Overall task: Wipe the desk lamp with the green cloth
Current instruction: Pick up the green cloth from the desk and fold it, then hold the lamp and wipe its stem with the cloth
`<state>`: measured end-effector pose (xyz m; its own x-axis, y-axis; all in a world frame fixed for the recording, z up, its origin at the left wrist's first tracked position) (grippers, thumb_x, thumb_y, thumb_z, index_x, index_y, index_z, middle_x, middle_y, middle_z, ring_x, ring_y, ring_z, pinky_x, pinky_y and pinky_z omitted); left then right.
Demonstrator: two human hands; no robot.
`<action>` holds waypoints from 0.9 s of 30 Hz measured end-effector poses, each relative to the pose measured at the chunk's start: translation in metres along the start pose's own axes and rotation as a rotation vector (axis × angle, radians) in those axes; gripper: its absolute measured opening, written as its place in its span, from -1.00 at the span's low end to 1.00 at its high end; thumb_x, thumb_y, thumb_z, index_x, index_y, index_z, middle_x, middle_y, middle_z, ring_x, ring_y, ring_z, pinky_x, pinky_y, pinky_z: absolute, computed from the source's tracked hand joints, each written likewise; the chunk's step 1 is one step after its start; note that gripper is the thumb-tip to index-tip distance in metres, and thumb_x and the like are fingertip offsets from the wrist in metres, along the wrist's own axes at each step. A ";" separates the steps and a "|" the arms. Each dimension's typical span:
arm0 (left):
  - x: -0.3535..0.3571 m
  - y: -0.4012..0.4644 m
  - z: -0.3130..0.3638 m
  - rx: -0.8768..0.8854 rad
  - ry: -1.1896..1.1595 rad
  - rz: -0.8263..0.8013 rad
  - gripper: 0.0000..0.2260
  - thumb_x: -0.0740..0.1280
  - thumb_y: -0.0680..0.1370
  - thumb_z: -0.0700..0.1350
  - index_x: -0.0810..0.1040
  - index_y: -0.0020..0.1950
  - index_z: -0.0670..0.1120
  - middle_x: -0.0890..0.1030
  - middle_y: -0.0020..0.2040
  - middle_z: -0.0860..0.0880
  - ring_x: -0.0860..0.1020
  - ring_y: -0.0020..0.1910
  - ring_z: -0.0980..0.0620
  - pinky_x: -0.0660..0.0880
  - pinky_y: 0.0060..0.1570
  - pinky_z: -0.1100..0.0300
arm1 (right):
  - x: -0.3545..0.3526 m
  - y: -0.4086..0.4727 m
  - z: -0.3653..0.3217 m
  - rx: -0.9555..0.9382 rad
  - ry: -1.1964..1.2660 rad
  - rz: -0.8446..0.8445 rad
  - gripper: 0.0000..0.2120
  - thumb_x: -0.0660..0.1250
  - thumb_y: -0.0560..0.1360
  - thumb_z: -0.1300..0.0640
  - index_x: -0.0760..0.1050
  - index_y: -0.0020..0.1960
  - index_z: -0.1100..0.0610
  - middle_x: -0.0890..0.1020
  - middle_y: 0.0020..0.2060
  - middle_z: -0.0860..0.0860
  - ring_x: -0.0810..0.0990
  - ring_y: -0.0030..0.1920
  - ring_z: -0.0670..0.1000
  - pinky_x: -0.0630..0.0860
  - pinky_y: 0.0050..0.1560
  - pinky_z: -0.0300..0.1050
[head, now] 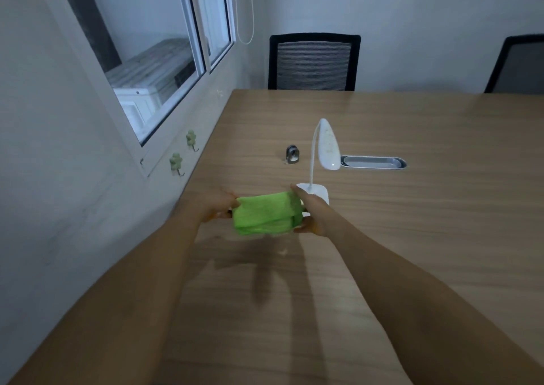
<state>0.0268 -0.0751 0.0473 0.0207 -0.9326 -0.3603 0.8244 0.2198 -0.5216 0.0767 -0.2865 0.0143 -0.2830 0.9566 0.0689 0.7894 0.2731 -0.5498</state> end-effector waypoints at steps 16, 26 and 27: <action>0.047 0.008 0.000 -0.079 -0.400 -0.112 -0.74 0.15 0.57 -0.37 0.51 0.21 -0.25 0.53 0.19 -0.17 0.53 0.14 -0.03 0.45 0.21 0.12 | 0.009 -0.013 0.024 0.011 0.453 -0.214 -0.71 0.34 0.51 0.26 0.44 0.23 0.19 0.57 0.14 0.08 0.56 0.11 0.05 0.41 0.27 -0.02; 0.052 0.010 0.005 -0.168 0.023 -0.125 -0.79 0.30 0.55 -0.02 0.47 0.13 -0.08 0.58 -0.04 -0.02 0.56 -0.16 0.08 0.55 -0.10 0.18 | -0.053 -0.019 0.018 -0.045 0.312 0.198 -0.90 0.36 0.44 0.33 0.52 -0.05 0.22 0.60 -0.17 0.14 0.57 -0.26 0.07 0.53 -0.21 -0.09; 0.049 0.012 0.014 -0.138 0.043 -0.095 -0.71 0.32 0.53 0.04 0.45 0.19 -0.05 0.58 0.03 -0.02 0.58 -0.08 0.06 0.57 -0.08 0.15 | -0.067 -0.022 0.015 -0.058 0.236 0.258 -0.95 0.38 0.43 0.30 0.54 -0.11 0.22 0.60 -0.15 0.16 0.58 -0.26 0.10 0.53 -0.19 -0.09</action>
<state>0.0460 -0.1221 0.0345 -0.0806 -0.9387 -0.3352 0.7358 0.1708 -0.6553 0.0706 -0.3584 0.0088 0.0579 0.9900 0.1285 0.8500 0.0186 -0.5265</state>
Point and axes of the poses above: each hand's wrist, its own y-axis towards the middle knuckle, its own x-axis out of the palm, z = x × y, the point moved 5 cm from there along y, towards the middle knuckle
